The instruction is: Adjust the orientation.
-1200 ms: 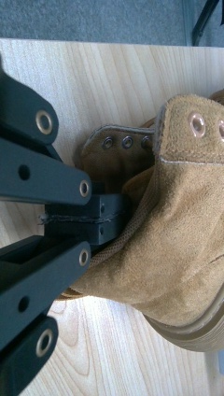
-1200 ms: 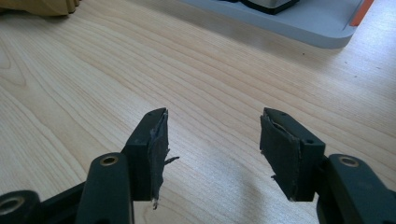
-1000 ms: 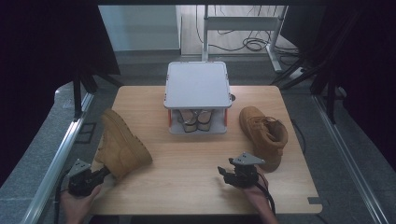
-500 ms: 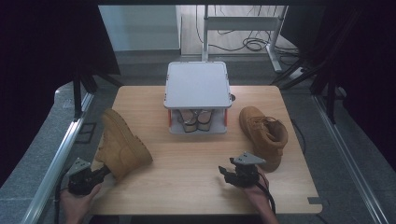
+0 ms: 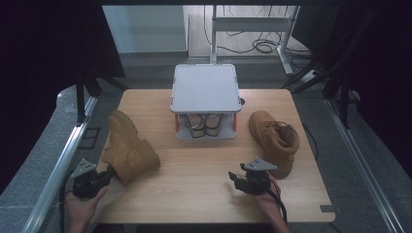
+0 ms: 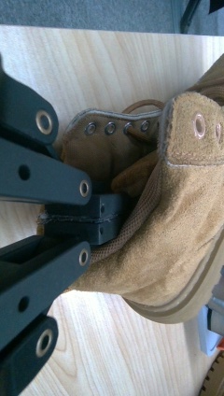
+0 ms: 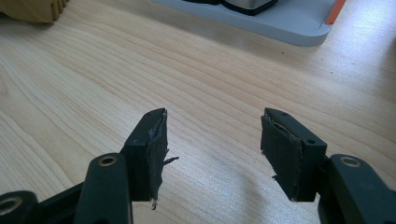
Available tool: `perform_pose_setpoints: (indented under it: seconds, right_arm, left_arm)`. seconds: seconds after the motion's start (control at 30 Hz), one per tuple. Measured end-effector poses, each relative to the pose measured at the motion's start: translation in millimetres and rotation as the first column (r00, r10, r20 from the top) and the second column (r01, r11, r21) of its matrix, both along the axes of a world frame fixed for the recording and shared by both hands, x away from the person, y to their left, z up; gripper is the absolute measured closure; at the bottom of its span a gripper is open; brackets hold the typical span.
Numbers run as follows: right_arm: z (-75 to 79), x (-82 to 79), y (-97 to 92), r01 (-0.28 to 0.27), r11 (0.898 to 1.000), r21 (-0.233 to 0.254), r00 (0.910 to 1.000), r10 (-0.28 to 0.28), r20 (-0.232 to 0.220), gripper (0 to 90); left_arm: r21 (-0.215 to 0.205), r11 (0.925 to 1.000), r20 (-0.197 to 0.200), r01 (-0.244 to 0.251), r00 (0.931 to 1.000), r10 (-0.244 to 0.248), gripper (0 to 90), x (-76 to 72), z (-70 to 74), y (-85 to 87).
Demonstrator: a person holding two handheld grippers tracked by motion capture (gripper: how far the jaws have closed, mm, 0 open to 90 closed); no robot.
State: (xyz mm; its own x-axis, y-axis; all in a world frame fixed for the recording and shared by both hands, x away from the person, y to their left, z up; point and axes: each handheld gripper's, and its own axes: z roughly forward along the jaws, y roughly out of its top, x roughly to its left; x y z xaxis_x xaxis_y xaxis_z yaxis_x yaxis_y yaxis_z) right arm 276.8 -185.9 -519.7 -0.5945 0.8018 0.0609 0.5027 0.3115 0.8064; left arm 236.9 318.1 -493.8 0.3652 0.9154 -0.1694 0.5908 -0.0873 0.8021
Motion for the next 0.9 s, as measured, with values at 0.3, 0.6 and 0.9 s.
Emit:
perform_pose_setpoints:
  seconds: [0.3, 0.6, 0.9]
  right_arm:
    - [-0.2, 0.3, -0.6, 0.002, 1.000, -0.002, 1.0000, -0.002, 0.001, 41.6]
    - [0.0, 0.3, -0.7, 0.004, 1.000, -0.003, 1.0000, -0.004, 0.003, 41.6]
    - [-0.2, 0.4, -0.9, 0.005, 1.000, -0.002, 1.0000, -0.005, 0.002, 41.6]
  left_arm:
    - [0.007, 0.9998, 0.007, 0.017, 0.9998, -0.017, 89.4, 8.7, 5.3, -7.0]
    - [0.025, 0.9992, -0.002, 0.030, 0.9996, -0.030, 89.3, 14.5, 8.1, -10.4]
    - [0.033, 0.9984, 0.004, 0.045, 0.9990, -0.045, 89.3, 21.5, 14.2, -16.0]
